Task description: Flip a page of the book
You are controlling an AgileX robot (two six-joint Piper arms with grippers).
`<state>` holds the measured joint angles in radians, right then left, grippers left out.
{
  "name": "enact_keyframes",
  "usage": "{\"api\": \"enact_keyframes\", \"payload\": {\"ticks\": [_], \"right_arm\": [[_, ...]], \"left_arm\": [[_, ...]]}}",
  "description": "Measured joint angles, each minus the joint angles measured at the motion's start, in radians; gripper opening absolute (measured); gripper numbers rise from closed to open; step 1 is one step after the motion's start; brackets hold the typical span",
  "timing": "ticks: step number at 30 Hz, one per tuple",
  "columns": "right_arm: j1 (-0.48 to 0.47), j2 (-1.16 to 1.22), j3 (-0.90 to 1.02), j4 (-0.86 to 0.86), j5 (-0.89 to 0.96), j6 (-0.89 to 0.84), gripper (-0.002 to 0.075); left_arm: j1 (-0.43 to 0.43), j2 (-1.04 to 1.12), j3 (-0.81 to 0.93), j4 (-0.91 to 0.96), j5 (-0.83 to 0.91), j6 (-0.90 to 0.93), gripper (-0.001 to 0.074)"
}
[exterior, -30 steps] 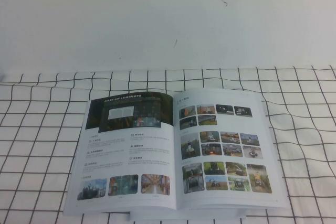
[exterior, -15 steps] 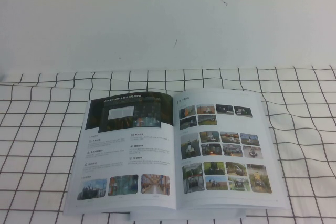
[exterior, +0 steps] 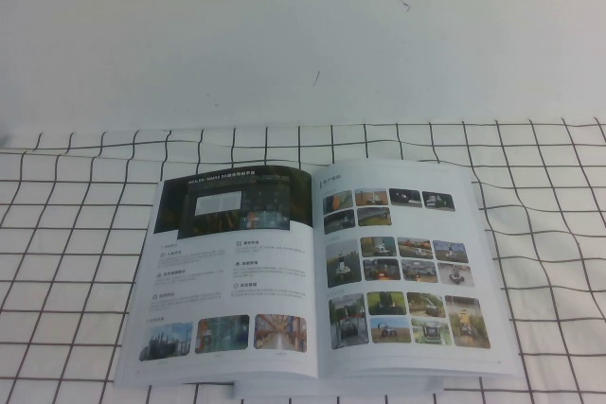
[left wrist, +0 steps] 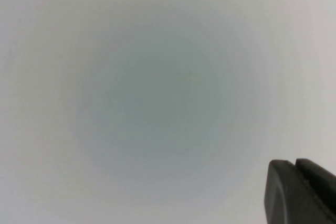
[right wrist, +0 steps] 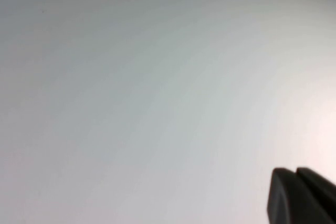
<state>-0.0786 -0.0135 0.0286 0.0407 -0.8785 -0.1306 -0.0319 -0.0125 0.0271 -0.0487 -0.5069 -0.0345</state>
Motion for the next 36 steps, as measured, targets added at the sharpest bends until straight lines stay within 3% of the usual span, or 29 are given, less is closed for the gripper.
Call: {"api": "enact_keyframes", "payload": {"ticks": [4,11,16,21,30,36], "right_arm": [[0.000,0.000,-0.033,0.000,0.117,0.002,-0.0002],[0.000,0.005,-0.326,0.000,0.661,0.006,-0.0002],[0.000,0.111,-0.542,0.047,1.087,0.018,-0.0002],[0.000,0.265,-0.656,0.155,1.323,-0.012,-0.0002],[0.000,0.624,-0.700,0.550,1.640,-0.375,-0.0002],[0.000,0.884,-0.700,0.738,1.688,-0.613,-0.0002]], "left_arm": [[0.000,0.000,-0.035,0.000,0.068,-0.037,-0.0002],[0.000,0.030,-0.316,0.000,0.521,-0.041,-0.0002],[0.000,0.189,-0.465,-0.008,0.705,-0.041,-0.0002],[0.000,0.419,-0.583,-0.140,0.895,-0.037,-0.0002],[0.000,0.855,-0.659,-0.567,1.082,0.367,-0.0002],[-0.006,1.155,-0.708,-0.779,1.086,0.578,-0.0002]]}}
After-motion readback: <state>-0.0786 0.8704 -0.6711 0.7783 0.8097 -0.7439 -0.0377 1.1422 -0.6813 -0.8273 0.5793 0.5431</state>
